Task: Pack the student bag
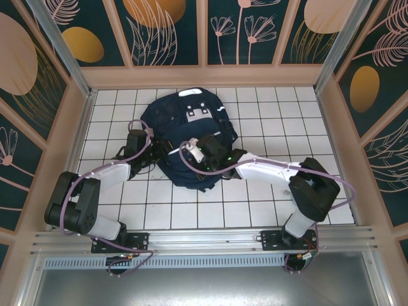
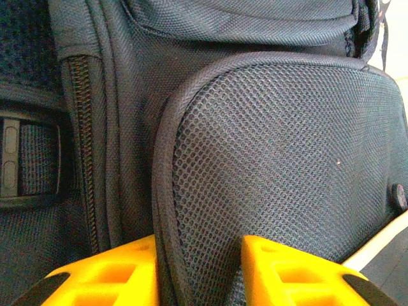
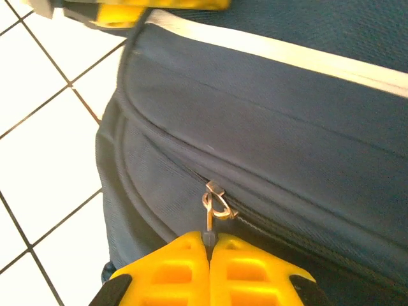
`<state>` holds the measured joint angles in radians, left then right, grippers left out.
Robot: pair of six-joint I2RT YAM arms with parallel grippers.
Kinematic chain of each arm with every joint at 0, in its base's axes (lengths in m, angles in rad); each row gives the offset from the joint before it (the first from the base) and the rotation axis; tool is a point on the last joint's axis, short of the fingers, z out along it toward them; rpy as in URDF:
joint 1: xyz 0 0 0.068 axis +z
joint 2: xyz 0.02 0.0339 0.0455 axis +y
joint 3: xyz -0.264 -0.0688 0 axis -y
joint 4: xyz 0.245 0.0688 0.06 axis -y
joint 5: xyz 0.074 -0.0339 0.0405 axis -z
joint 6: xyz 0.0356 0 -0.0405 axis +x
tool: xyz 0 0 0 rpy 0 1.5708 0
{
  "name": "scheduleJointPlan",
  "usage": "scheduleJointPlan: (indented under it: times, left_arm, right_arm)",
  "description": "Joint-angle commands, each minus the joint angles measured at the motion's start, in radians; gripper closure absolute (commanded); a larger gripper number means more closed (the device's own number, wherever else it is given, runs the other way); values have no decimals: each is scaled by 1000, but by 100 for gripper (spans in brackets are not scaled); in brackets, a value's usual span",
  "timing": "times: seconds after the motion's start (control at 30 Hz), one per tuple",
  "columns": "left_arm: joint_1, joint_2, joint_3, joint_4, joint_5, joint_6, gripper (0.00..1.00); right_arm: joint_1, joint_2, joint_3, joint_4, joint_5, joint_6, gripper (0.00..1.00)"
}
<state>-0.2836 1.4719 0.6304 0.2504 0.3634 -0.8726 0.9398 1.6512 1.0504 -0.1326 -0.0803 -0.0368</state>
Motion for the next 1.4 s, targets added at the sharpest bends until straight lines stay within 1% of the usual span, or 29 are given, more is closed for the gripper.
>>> scheduleJointPlan:
  times: [0.0, 0.07, 0.2, 0.3, 0.33, 0.4, 0.43, 0.53, 0.6, 0.67, 0.73, 0.87, 0.97, 1.07, 1.13, 1.17, 1.2, 1.3, 1.37]
  left_arm:
    - [-16, 7, 17, 103, 101, -27, 66]
    - [-18, 6, 18, 116, 113, -33, 67]
    - [-17, -2, 13, 137, 139, -44, 68]
    - [-17, -11, 7, 148, 147, -55, 68]
    - [-17, -13, 8, 142, 139, -55, 68]
    - [-17, -26, 16, 104, 100, -49, 66]
    - [-18, -32, 20, 84, 84, -45, 64]
    - [-18, -59, 42, 0, 11, -24, 51]
    - [-17, -85, 57, -55, -34, -4, 45]
    - [-18, -108, 72, -109, -82, 18, 40]
    - [-18, -133, 88, -164, -134, 38, 35]
    - [-17, -186, 113, -242, -222, 76, 30]
    - [-17, -210, 129, -269, -242, 106, 28]
    - [-18, -216, 144, -278, -231, 134, 26]
    - [-18, -219, 144, -262, -207, 166, 21]
    - [-17, -224, 145, -257, -206, 174, 17]
    - [-18, -227, 146, -251, -213, 181, 15]
    - [-18, -226, 161, -264, -230, 202, 13]
    - [-17, -220, 168, -265, -225, 209, 13]
  right_arm:
    - [78, 79, 104, 40, -101, 42, 100]
    - [96, 125, 148, 45, -86, 61, 100]
    - [100, 189, 213, 60, -84, 133, 99]
    - [100, 209, 226, 70, -79, 189, 93]
    - [99, 205, 225, 71, -73, 208, 89]
    - [86, 168, 199, 77, -62, 261, 72]
    - [79, 139, 178, 82, -67, 283, 67]
    - [47, 1, 83, 107, -70, 340, 49]
    - [22, -101, 21, 102, -45, 370, 41]
    - [-20, -177, -20, 78, -12, 402, 36]
    - [-84, -241, -42, 8, 85, 461, 33]
    - [-300, -329, -104, -174, 333, 594, 27]
    - [-487, -402, -176, -282, 425, 683, 25]
    - [-674, -476, -239, -373, 480, 733, 23]
    - [-782, -506, -270, -420, 507, 751, 19]
    - [-859, -522, -296, -432, 504, 753, 17]
    - [-916, -531, -318, -432, 491, 749, 16]
    - [-1087, -551, -386, -410, 438, 729, 13]
    - [-1171, -559, -427, -386, 416, 710, 13]
